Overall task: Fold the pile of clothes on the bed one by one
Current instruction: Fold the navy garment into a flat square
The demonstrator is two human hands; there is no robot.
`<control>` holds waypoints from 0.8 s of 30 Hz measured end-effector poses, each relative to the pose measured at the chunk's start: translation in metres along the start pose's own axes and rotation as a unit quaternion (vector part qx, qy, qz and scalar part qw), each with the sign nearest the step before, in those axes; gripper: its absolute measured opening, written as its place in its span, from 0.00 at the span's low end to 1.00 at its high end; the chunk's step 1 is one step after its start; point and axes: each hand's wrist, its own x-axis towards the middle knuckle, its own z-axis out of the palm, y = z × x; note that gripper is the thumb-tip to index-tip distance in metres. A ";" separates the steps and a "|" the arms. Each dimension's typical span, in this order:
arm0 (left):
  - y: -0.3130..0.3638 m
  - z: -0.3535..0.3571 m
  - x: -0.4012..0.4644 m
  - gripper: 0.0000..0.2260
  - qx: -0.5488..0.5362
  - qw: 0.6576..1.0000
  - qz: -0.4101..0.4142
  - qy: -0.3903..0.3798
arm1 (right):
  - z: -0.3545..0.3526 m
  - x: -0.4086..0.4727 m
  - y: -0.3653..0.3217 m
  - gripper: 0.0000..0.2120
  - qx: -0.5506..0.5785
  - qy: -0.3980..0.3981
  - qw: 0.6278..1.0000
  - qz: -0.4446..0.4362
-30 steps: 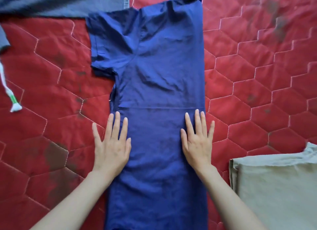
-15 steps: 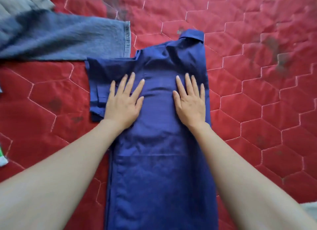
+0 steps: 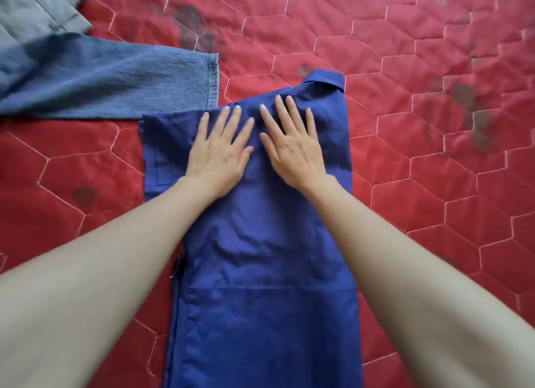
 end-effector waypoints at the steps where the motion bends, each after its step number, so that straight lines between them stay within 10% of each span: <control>1: -0.011 0.006 0.004 0.25 0.007 1.000 -0.014 -0.014 | 0.006 0.005 0.008 0.25 -0.006 -0.016 1.000 0.010; 10: -0.100 0.005 -0.014 0.25 0.015 1.000 0.001 -0.008 | 0.007 0.005 0.017 0.26 0.029 -0.004 0.998 0.051; 17: -0.129 -0.017 -0.043 0.22 -0.068 0.990 -0.079 0.093 | -0.018 -0.043 -0.122 0.27 0.181 0.051 0.981 -0.039; 24: -0.144 -0.031 -0.025 0.20 -0.180 0.966 -0.187 0.009 | -0.005 -0.076 -0.203 0.36 0.156 -0.055 0.986 -0.008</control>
